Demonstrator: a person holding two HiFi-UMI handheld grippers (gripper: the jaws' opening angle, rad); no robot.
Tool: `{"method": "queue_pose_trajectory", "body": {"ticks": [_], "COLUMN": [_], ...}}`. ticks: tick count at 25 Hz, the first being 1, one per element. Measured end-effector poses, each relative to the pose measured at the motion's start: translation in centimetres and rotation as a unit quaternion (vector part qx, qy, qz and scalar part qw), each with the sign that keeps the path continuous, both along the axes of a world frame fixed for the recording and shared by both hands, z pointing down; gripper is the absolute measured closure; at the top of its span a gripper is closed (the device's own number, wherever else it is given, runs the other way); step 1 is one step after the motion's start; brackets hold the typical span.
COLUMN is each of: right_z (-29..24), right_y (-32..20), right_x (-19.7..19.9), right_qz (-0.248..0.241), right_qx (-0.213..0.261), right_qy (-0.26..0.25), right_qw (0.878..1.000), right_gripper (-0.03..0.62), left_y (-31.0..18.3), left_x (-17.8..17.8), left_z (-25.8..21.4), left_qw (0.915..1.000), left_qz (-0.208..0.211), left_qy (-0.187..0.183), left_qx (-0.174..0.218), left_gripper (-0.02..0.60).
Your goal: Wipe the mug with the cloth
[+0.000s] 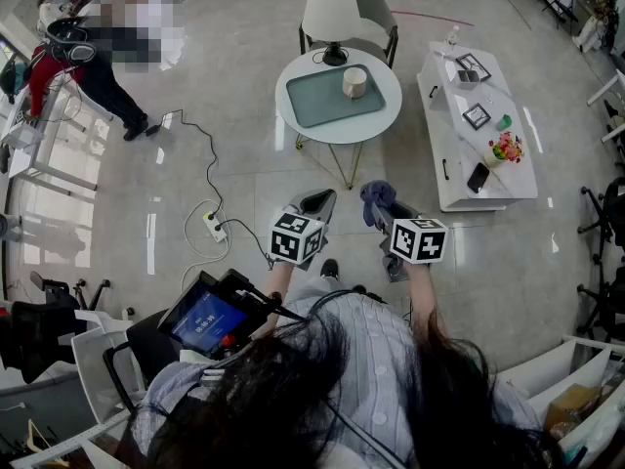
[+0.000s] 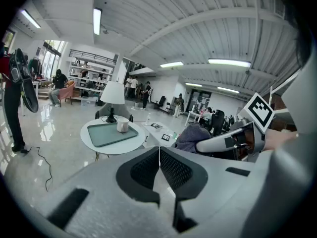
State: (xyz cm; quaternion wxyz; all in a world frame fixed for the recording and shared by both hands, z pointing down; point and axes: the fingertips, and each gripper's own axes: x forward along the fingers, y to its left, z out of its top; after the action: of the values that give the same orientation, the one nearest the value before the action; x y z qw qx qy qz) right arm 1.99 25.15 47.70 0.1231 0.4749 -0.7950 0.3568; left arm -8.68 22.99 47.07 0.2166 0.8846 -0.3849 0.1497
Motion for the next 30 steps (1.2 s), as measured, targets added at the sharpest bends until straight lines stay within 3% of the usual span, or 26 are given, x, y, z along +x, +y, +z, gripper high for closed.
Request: {"method": "queue_pose_trajectory", "body": {"ticks": [18,30], "right_z": [-0.5,1.6], "right_y": [-4.1,-6.9], "right_x": [-0.7,0.4], "right_qz": [0.021,0.038], "right_qx": [0.016,-0.013], "right_qy": [-0.020,-0.027], "right_qw": [0.999,0.999], "right_gripper": [0.496,0.496], "left_y": [-4.0,-6.9], "left_x": [-0.1,1.0], "left_z": [0.2,2.9], "left_qw": [0.9998,0.9990], "left_qz": [0.018,0.032], "left_qy": [0.000,-0.008], "left_qx": [0.003,-0.032], "left_gripper": [0.563,0.563]}}
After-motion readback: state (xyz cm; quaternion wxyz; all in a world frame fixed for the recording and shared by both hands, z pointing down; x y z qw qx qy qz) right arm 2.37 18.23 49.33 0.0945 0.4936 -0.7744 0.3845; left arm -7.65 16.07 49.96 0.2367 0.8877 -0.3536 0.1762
